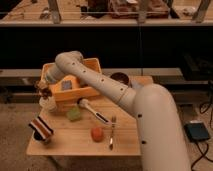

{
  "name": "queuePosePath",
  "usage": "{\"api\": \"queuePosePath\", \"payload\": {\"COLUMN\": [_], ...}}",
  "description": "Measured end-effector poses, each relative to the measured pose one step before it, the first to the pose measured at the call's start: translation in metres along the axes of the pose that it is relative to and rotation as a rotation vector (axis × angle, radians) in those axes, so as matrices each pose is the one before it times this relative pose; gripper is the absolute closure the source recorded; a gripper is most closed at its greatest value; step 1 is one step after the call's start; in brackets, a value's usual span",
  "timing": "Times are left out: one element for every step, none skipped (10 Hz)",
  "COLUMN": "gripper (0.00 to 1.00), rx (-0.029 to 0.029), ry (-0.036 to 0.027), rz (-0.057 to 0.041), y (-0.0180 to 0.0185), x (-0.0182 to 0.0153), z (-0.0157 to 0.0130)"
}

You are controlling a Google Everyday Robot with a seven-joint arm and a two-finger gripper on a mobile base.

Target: Place grapes in paper cup

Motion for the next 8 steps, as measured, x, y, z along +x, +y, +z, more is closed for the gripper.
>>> {"api": "queuePosePath", "payload": {"gripper": [0.93,0.93,0.93,0.93,0.87,0.76,0.68,0.57], "rx": [-0.00138,0.00033,0.00193,0.00006,-0.00119,-0.00134,-0.00012,-0.00075], "ry": [-0.00083,-0.00164,-0.00207,-0.00028,-0.00468,-0.00263,-0.00019,-0.00002], "rz": [-0.00239,-0.00886,-0.00657,-0.0023,0.00001,0.00767,0.00595,0.00613], "y": [-0.00024,-0.00322,-0.00278,-0.0009,-0.00026,-0.00031,-0.00009,0.00053], "x": [0.00018,0.00208,0.00101,0.00077,-0.00076,-0.00021,0.00012,-0.00033], "z": [-0.00003,0.00152,0.00182,0.00018,0.00076,0.00077,0.00023,-0.0001]}}
